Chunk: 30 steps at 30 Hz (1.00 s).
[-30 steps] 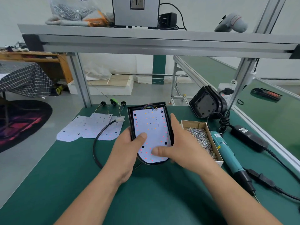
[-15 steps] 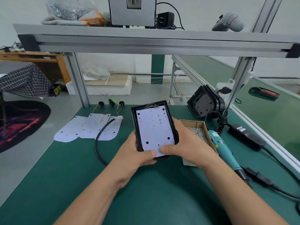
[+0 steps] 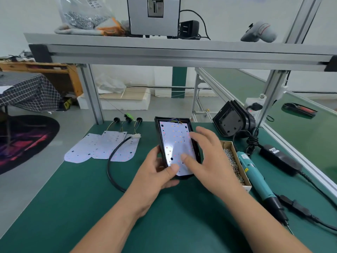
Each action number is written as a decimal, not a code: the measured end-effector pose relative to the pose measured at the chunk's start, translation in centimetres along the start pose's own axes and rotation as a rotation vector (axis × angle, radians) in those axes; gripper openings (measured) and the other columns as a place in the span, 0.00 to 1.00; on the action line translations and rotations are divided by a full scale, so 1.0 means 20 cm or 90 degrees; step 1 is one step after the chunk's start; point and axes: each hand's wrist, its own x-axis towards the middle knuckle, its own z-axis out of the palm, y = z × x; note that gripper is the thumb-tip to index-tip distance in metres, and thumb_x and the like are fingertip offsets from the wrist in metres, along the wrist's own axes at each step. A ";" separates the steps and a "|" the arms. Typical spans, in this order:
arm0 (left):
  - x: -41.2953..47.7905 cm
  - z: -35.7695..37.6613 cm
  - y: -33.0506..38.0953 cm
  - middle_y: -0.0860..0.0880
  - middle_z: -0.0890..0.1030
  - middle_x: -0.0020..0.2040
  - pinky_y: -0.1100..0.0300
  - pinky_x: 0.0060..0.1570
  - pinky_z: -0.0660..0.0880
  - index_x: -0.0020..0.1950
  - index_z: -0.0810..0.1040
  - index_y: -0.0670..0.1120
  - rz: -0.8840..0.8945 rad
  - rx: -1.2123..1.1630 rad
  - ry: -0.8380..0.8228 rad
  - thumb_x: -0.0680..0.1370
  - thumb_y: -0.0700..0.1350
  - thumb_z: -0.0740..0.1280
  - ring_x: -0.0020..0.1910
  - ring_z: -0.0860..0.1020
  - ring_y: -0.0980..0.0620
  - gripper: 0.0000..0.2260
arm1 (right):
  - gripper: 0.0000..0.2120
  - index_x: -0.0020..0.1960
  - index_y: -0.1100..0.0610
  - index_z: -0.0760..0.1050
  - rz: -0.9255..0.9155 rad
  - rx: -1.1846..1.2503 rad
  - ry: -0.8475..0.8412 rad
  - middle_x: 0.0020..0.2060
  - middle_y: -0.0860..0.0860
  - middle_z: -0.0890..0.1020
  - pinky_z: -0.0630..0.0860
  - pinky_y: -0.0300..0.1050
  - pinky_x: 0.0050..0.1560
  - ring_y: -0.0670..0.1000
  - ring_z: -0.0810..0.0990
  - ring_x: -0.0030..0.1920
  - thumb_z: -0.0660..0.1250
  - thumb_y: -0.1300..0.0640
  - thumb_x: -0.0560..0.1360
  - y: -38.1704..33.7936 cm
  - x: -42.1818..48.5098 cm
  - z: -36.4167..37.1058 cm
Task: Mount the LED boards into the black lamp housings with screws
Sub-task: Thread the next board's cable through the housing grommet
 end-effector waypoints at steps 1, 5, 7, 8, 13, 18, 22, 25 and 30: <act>-0.01 0.01 0.00 0.55 0.86 0.63 0.55 0.55 0.84 0.74 0.71 0.64 0.029 0.047 0.000 0.78 0.47 0.75 0.62 0.85 0.51 0.28 | 0.31 0.75 0.49 0.72 -0.026 -0.014 -0.001 0.73 0.39 0.67 0.60 0.33 0.73 0.40 0.63 0.77 0.71 0.40 0.76 -0.01 -0.01 0.00; -0.03 0.03 0.00 0.65 0.83 0.64 0.72 0.57 0.75 0.72 0.69 0.75 0.156 0.239 0.034 0.78 0.46 0.75 0.63 0.80 0.64 0.32 | 0.21 0.70 0.50 0.78 0.045 0.088 0.047 0.63 0.42 0.79 0.75 0.45 0.66 0.41 0.76 0.65 0.70 0.43 0.79 -0.03 0.01 0.00; -0.03 0.04 -0.02 0.66 0.80 0.67 0.68 0.57 0.76 0.74 0.67 0.76 0.170 0.279 0.028 0.77 0.48 0.74 0.65 0.78 0.65 0.32 | 0.12 0.63 0.45 0.81 0.082 0.147 0.105 0.55 0.43 0.82 0.78 0.52 0.61 0.44 0.80 0.58 0.72 0.49 0.81 -0.02 0.02 -0.03; -0.04 0.05 -0.02 0.66 0.79 0.68 0.62 0.59 0.77 0.75 0.66 0.76 0.164 0.296 0.016 0.77 0.51 0.73 0.67 0.77 0.65 0.32 | 0.08 0.59 0.40 0.81 0.099 0.169 0.118 0.52 0.42 0.83 0.79 0.53 0.59 0.44 0.81 0.55 0.72 0.48 0.80 -0.01 0.03 -0.04; -0.06 0.09 -0.03 0.60 0.78 0.59 0.47 0.61 0.80 0.79 0.62 0.75 0.159 0.357 0.003 0.74 0.58 0.72 0.64 0.77 0.59 0.36 | 0.06 0.56 0.37 0.80 0.121 0.234 0.044 0.57 0.41 0.84 0.79 0.53 0.65 0.41 0.81 0.61 0.69 0.42 0.81 -0.01 0.04 -0.06; -0.05 0.06 -0.01 0.57 0.75 0.55 0.46 0.54 0.81 0.78 0.61 0.77 0.174 0.422 -0.006 0.74 0.60 0.68 0.58 0.77 0.56 0.34 | 0.12 0.61 0.40 0.81 0.142 0.282 -0.029 0.56 0.38 0.86 0.80 0.53 0.65 0.41 0.84 0.60 0.73 0.45 0.77 0.02 0.05 -0.09; -0.05 0.05 0.00 0.56 0.72 0.52 0.45 0.48 0.80 0.77 0.60 0.78 0.184 0.460 -0.020 0.74 0.61 0.67 0.52 0.76 0.54 0.33 | 0.22 0.65 0.47 0.81 0.161 0.297 -0.035 0.57 0.38 0.87 0.80 0.52 0.65 0.41 0.85 0.59 0.76 0.43 0.74 0.04 0.06 -0.11; -0.05 0.04 0.00 0.57 0.72 0.53 0.45 0.50 0.80 0.77 0.59 0.78 0.186 0.468 -0.027 0.75 0.61 0.66 0.54 0.76 0.55 0.32 | 0.21 0.63 0.46 0.82 0.181 0.311 -0.034 0.56 0.38 0.87 0.80 0.52 0.65 0.41 0.85 0.58 0.75 0.46 0.71 0.05 0.07 -0.12; -0.05 0.04 -0.02 0.64 0.72 0.59 0.51 0.60 0.77 0.81 0.57 0.72 0.173 0.454 -0.012 0.78 0.62 0.68 0.60 0.75 0.61 0.34 | 0.25 0.64 0.42 0.79 0.198 0.281 0.017 0.57 0.35 0.85 0.83 0.53 0.59 0.42 0.85 0.54 0.67 0.48 0.66 0.02 0.05 -0.12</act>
